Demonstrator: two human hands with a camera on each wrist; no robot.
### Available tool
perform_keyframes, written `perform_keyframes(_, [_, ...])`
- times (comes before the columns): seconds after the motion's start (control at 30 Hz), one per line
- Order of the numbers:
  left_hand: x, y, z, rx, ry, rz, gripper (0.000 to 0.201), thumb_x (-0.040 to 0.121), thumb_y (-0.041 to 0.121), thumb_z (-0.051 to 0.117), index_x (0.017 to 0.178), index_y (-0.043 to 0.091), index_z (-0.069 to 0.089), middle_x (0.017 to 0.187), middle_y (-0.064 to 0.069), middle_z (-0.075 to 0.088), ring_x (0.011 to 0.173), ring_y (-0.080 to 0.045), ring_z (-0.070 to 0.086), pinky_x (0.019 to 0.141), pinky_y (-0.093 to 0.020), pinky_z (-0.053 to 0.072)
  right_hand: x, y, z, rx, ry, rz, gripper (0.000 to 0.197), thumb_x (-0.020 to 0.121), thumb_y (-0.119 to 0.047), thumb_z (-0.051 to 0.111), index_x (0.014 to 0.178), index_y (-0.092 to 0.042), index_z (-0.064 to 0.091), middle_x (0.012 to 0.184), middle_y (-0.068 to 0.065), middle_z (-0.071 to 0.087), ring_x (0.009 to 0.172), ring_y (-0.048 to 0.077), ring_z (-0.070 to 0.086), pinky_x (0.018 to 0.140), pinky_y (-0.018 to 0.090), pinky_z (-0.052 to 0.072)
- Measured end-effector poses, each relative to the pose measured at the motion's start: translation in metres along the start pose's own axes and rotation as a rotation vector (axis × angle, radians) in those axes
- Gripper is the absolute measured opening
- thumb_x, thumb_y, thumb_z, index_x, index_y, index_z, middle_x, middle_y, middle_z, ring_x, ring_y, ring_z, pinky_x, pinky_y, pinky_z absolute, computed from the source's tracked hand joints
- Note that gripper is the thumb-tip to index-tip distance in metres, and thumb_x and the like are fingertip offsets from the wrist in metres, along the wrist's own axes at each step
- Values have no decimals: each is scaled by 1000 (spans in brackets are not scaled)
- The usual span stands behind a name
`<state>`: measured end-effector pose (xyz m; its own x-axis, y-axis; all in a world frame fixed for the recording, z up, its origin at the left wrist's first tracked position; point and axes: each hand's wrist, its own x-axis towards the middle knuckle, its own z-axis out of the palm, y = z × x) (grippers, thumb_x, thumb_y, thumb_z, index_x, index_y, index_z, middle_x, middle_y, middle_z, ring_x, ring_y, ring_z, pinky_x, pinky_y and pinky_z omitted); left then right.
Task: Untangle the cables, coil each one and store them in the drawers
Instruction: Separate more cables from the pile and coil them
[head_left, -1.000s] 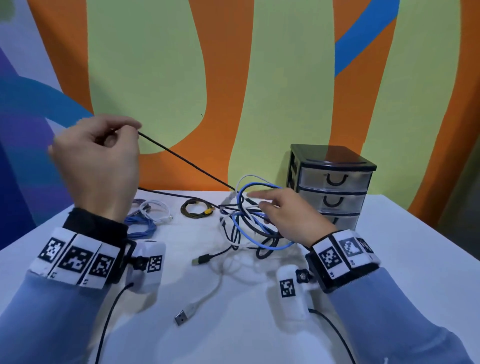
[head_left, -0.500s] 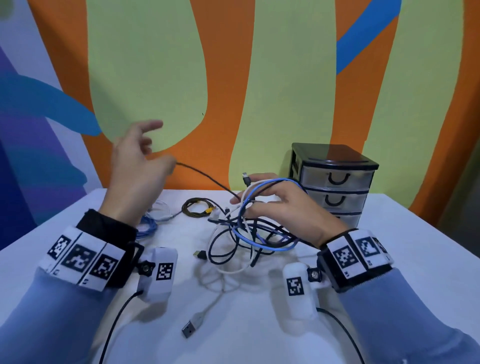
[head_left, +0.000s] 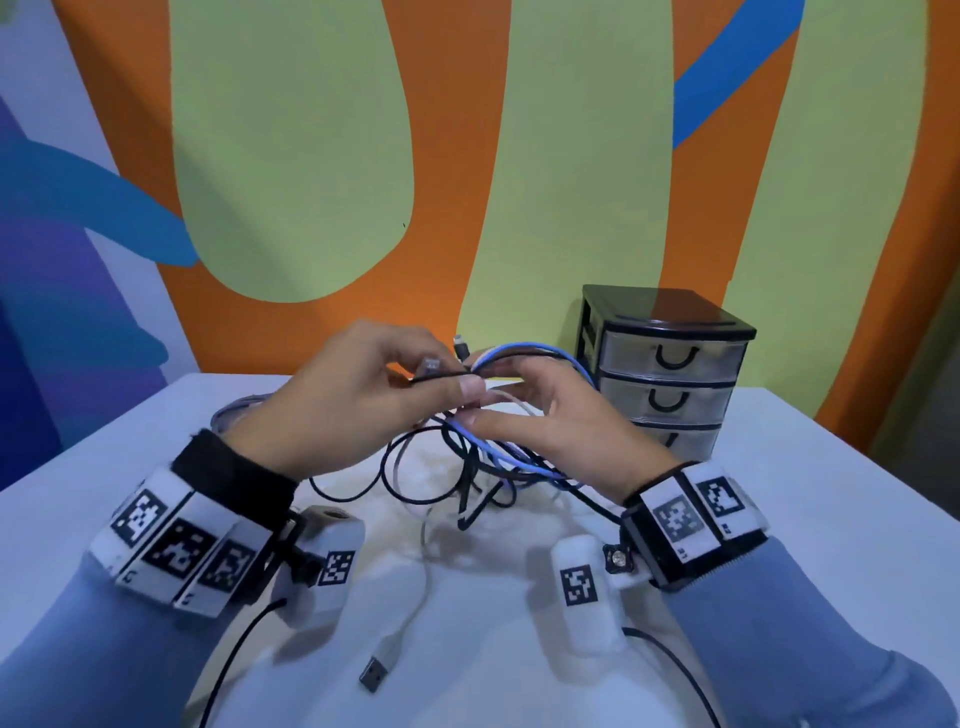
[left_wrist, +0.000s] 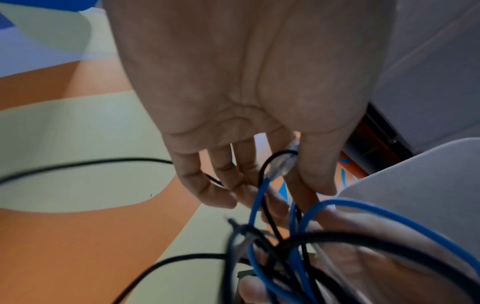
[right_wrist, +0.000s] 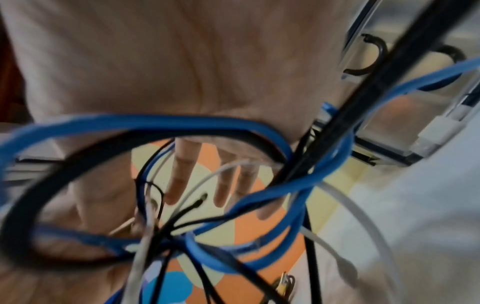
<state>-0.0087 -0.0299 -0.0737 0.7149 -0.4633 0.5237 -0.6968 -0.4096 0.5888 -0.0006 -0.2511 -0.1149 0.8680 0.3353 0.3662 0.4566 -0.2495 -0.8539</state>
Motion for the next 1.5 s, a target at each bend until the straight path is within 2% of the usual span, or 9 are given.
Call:
perform_keyframes(0.1, [0, 4, 4, -119, 24, 21, 26, 94, 34, 78, 82, 11, 80, 90, -2, 78, 91, -24, 73, 88, -46, 56, 0, -4, 9, 15, 12, -76, 48, 95, -21, 77, 140, -31, 62, 138, -12, 66, 122, 15, 67, 112, 48, 49])
perform_keyframes(0.2, [2, 5, 5, -290, 129, 26, 28, 93, 32, 81, 81, 6, 75, 85, -15, 72, 83, -17, 64, 82, -36, 49, 3, -4, 9, 21, 139, -117, 13, 98, -18, 73, 109, -19, 79, 112, -4, 78, 110, 16, 70, 108, 55, 49])
perform_keyframes(0.4, [5, 0, -1, -476, 333, 9, 22, 85, 23, 79, 70, 9, 70, 90, -7, 61, 84, -23, 59, 82, -39, 50, 5, -5, 4, -187, 187, -93, 25, 101, -30, 69, 81, -16, 70, 70, -14, 58, 63, 3, 53, 67, 20, 41])
perform_keyframes(0.53, [6, 2, -3, -625, 476, 0, 14, 88, 26, 79, 77, 19, 74, 92, -1, 68, 93, -21, 64, 90, -41, 50, 5, -5, 0, -193, 169, -2, 36, 106, -39, 57, 86, -10, 54, 69, 5, 53, 57, 13, 47, 64, 31, 38])
perform_keyframes(0.73, [10, -1, -1, -859, 630, -64, 20, 106, 25, 61, 88, 16, 64, 94, 0, 65, 93, -26, 70, 88, -39, 60, 9, -2, -6, -24, 247, 183, 35, 107, -40, 55, 87, -12, 51, 60, -1, 50, 54, 17, 46, 67, 33, 38])
perform_keyframes(0.9, [12, -3, 4, -639, 573, -108, 27, 110, 28, 57, 85, 18, 54, 74, 0, 47, 58, -15, 45, 58, -27, 51, 13, 0, -11, -69, 413, 187, 33, 108, -36, 51, 81, -18, 43, 56, -6, 55, 50, 14, 56, 64, 39, 46])
perform_keyframes(1.13, [10, -2, -3, -337, 531, -56, 34, 111, 29, 57, 80, 16, 51, 67, -4, 36, 53, -17, 26, 48, -26, 33, 16, 4, -3, -134, 516, 211, 31, 110, -35, 44, 86, -15, 46, 86, 11, 72, 77, 26, 68, 78, 43, 52])
perform_keyframes(1.33, [7, 10, -20, -615, 244, -367, 28, 101, 30, 60, 79, 14, 53, 61, 4, 28, 40, -3, 17, 38, -17, 13, 15, 6, 2, -292, 540, 186, 30, 112, -38, 34, 92, -17, 44, 91, 12, 68, 89, 35, 65, 82, 50, 54])
perform_keyframes(1.5, [-2, 16, -34, -751, 131, -354, 32, 98, 38, 57, 79, 13, 63, 66, -1, 39, 40, -2, 22, 36, -15, 17, 15, 3, 5, -236, 534, 165, 30, 112, -35, 36, 88, -19, 39, 82, 7, 59, 73, 30, 56, 70, 43, 47])
